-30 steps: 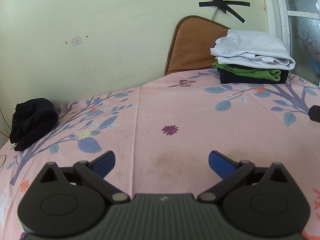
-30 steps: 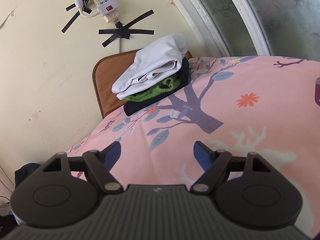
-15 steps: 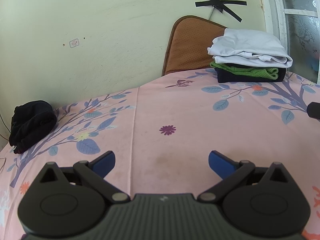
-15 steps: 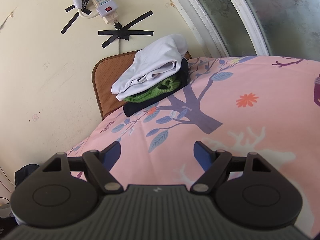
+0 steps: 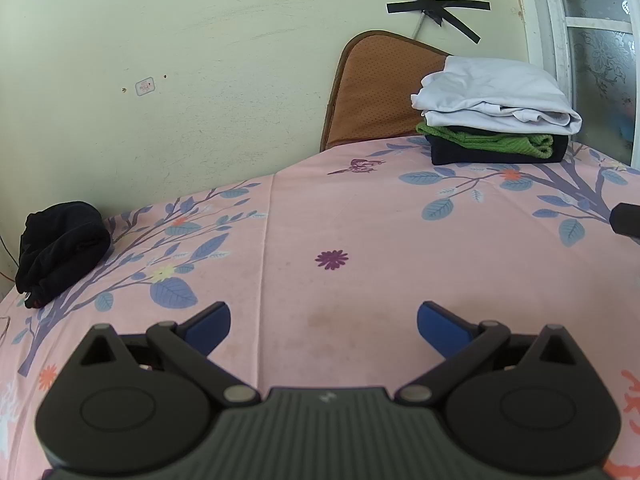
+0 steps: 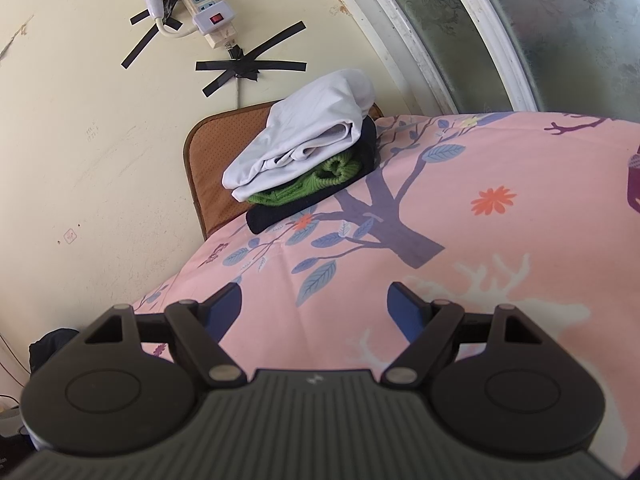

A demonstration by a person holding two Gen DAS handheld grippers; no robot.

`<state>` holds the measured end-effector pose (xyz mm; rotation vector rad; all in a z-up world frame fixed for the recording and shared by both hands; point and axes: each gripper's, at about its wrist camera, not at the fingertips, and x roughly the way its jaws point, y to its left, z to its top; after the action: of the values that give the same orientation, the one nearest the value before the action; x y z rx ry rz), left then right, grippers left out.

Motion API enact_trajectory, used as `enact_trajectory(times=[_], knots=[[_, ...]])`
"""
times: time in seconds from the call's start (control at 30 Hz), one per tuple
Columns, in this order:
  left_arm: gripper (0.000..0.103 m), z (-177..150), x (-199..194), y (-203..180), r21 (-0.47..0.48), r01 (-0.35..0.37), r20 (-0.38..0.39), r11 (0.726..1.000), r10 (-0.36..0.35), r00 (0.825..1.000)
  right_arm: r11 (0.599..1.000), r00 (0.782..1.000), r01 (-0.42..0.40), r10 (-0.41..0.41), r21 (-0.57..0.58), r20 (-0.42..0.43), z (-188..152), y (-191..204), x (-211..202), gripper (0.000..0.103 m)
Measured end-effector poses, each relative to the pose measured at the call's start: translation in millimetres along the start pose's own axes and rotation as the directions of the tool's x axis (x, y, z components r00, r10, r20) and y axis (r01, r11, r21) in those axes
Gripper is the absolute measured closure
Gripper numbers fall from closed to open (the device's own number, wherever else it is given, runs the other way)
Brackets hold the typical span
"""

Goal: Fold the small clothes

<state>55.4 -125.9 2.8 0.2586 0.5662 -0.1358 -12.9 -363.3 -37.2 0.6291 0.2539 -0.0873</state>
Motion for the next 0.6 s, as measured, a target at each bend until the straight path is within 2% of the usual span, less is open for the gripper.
enact_trajectory(times=[0.6], knots=[[0.000,0.8,-5.6,-2.6,0.009,0.035,-0.003,0.999,-0.035,0.999,1.000,1.000,0.002,-0.002,0.004,0.004,0.0,-0.4,-1.2,0.021]])
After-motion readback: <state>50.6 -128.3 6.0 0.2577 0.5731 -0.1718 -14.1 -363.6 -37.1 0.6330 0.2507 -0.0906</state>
